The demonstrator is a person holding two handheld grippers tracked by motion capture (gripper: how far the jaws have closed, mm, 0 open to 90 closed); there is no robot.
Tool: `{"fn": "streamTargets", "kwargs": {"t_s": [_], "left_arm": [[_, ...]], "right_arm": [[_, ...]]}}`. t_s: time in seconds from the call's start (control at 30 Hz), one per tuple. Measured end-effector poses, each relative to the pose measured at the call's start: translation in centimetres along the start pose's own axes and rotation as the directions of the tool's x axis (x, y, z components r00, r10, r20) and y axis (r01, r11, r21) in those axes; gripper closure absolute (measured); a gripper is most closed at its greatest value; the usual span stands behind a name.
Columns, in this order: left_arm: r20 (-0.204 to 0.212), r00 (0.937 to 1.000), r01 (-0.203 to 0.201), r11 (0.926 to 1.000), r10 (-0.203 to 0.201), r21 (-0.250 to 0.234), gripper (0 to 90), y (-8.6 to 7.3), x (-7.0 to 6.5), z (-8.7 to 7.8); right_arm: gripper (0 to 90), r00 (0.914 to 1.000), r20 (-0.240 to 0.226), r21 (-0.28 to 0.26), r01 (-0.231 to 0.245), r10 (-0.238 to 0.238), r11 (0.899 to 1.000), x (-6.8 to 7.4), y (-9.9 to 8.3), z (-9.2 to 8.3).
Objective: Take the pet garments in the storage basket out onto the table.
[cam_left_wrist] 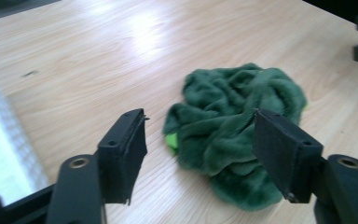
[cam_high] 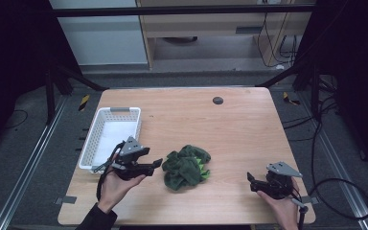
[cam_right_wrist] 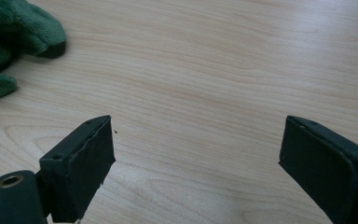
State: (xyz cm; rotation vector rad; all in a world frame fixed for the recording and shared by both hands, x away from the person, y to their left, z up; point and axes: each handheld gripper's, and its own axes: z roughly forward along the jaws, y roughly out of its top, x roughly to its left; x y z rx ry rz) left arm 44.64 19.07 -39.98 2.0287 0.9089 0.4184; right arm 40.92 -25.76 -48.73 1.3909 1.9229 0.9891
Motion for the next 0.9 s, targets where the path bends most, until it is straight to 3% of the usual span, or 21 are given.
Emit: {"fn": "streamTargets", "kwargs": {"t_s": [0.3, 0.67, 0.9], "left_arm": [[-0.091, 0.9920, 0.079, 0.9923, -0.087, -0.096, 38.2, -2.6, 1.5, -2.6], [-0.187, 0.9693, 0.129, 0.9778, -0.160, -0.165, 39.6, -6.3, 2.8, -4.5], [-0.213, 0.9540, 0.168, 0.9653, -0.210, -0.200, 38.9, -8.3, 3.5, -5.8]], "right_arm": [[10.0, 1.0000, 0.001, -0.003, -0.003, 0.003, 1.000, 0.1, 0.0, -0.2], [10.0, 1.0000, 0.009, -0.005, 0.003, -0.002, 1.000, 0.2, -0.2, -0.3], [9.8, 0.9999, 0.013, -0.005, 0.008, -0.008, 1.000, 0.2, -0.2, -0.3]]}}
